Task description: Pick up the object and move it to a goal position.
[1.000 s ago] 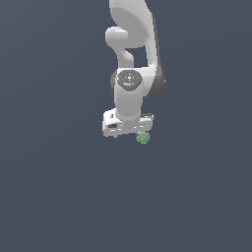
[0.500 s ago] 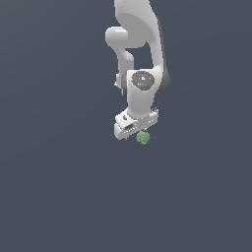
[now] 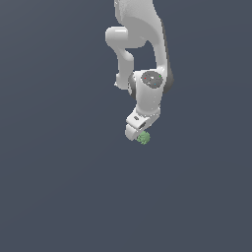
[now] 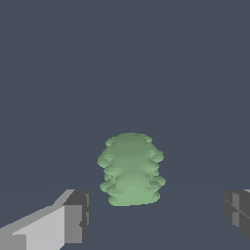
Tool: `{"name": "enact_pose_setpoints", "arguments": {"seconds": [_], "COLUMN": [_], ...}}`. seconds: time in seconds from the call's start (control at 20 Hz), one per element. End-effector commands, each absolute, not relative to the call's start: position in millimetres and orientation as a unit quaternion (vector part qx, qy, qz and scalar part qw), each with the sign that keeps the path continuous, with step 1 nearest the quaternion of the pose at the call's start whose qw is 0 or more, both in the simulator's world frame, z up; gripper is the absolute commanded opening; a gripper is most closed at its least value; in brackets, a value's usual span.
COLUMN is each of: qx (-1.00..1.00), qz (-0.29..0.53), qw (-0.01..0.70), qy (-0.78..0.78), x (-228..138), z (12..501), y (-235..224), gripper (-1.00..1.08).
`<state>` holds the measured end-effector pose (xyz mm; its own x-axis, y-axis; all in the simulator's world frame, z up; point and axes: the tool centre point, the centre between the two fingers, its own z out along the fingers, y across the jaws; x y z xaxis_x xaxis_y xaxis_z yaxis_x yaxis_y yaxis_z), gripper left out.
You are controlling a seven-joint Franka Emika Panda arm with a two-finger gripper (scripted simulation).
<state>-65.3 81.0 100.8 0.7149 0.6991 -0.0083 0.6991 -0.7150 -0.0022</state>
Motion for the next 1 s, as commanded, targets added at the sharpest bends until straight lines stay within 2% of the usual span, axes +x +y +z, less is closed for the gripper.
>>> {"name": "enact_pose_setpoints", "arguments": {"seconds": [0.0, 0.55, 0.95], "qx": [0.917, 0.908, 0.908], "qz": [-0.002, 0.000, 0.000], "qw": [0.000, 0.000, 0.000], "qy": [0.398, 0.418, 0.420], "x": [-69, -73, -75], "z": [99, 94, 61], "y": [86, 92, 92], "gripper": [1.00, 1.00, 1.00]}}
